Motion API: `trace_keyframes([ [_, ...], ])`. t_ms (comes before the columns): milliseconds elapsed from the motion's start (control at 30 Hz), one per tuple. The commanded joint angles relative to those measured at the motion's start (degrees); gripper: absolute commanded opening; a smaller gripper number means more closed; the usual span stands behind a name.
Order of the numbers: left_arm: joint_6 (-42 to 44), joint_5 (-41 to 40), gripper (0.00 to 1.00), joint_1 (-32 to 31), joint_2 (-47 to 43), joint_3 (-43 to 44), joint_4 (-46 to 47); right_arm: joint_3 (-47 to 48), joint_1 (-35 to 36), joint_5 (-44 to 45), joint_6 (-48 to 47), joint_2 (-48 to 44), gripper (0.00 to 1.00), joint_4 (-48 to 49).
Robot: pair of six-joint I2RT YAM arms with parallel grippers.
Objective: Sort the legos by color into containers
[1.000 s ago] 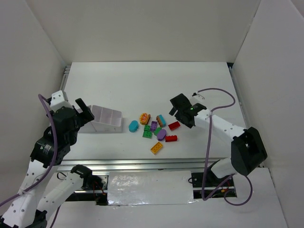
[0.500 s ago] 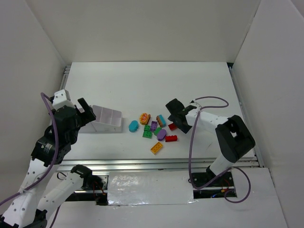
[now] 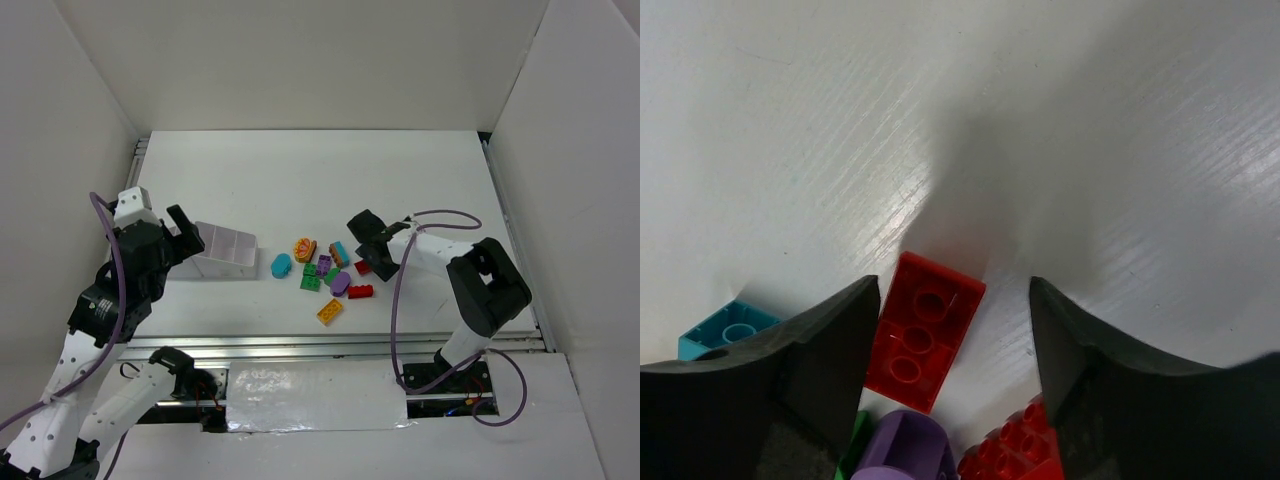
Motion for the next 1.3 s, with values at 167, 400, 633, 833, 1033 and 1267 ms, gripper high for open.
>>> trace_keyframes([
  [167,1.4,0.5,1.00,0.0,-0.3,-0.2,2.3,2.1,0.4,4.7,5.9,0.5,0.54,-2.5],
  [400,1.5,0.5,0.99,0.0,-0.2,-0.3,2.3,3.3,0.4,5.7,7.5,2.4,0.43,-2.9],
  [633,1.8,1.4,0.99,0.0,0.2,-0.4,2.6,4.3,0.4,8.0,7.7,1.2,0.00,-3.5],
  [833,4.8,12.1,1.00,0.0,1.0,-0.9,5.9,4.3,0.7,9.1,0.1,-5.6,0.00,1.2],
  [1033,7.3,34.8,0.99,0.0,1.9,-1.6,12.6,4.0,4.4,11.3,-5.9,-15.9,0.00,1.7],
  [1267,1.1,59.7,0.99,-0.5,6.1,-4.3,24.4,7.0,13.8,11.0,-7.0,-22.6,0.00,-0.4],
])
